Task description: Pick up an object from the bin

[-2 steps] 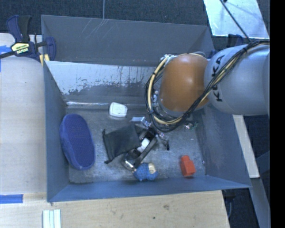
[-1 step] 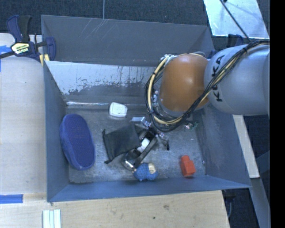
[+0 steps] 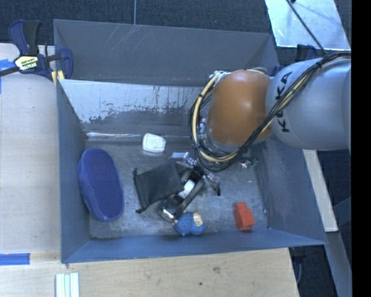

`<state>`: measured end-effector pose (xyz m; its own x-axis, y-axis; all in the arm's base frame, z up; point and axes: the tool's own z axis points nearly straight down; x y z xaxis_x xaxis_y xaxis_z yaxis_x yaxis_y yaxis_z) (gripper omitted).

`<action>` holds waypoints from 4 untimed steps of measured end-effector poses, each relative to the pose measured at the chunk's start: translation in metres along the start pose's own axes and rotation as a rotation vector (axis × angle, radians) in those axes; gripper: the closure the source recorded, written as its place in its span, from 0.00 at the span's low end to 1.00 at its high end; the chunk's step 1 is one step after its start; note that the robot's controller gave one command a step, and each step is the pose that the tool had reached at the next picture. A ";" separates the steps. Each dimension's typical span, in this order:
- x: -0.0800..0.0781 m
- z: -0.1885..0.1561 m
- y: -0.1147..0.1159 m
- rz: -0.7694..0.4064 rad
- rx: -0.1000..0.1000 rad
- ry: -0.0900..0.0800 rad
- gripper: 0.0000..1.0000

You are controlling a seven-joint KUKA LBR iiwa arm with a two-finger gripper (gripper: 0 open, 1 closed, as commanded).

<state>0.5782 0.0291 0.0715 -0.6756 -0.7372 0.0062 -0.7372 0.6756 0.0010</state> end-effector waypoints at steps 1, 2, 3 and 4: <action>0.000 0.000 0.000 0.001 0.000 0.000 1.00; 0.022 -0.180 0.027 -0.024 0.007 -0.011 1.00; 0.036 -0.136 0.042 -0.556 0.001 -0.006 1.00; 0.033 -0.084 0.021 -0.347 0.000 -0.006 1.00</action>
Offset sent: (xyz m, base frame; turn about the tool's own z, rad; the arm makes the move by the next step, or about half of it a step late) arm 0.0000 0.0000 0.0000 0.0000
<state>0.5409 0.0189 0.1559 -0.3849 -0.9230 -0.0002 -0.9230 0.3849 0.0017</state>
